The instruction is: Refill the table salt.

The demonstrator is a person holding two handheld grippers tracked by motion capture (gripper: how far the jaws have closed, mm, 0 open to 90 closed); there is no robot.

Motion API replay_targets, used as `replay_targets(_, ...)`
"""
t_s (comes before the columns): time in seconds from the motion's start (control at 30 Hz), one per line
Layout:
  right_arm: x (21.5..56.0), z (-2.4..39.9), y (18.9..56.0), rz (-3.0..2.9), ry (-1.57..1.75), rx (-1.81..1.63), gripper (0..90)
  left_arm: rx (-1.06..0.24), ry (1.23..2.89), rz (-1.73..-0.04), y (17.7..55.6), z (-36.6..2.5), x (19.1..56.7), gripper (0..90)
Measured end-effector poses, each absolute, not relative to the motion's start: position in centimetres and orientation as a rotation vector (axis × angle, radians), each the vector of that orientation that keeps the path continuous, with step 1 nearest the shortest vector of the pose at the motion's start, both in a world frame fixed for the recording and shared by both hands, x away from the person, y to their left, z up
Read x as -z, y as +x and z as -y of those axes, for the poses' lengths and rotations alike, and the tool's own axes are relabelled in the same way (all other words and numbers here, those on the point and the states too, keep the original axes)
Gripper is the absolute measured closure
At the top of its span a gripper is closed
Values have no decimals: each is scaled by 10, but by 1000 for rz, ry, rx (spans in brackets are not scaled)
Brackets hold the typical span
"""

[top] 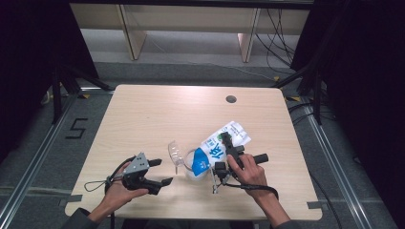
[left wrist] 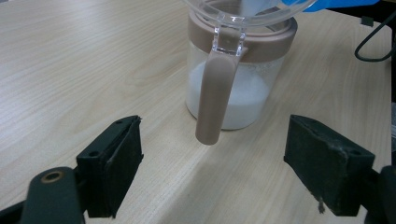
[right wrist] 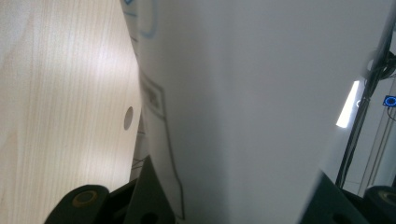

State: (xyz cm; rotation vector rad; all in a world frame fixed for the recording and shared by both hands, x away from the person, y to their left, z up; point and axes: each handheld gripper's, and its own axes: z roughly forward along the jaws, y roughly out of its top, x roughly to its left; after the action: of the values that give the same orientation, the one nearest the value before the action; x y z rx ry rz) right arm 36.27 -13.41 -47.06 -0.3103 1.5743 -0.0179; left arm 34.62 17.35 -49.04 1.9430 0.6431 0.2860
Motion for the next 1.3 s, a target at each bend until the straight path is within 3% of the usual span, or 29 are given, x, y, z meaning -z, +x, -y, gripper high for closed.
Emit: replay_targets(1.3, 472, 134, 365, -1621, -290, 19, 719, -291, 1949, -641, 346, -173, 490, 184)
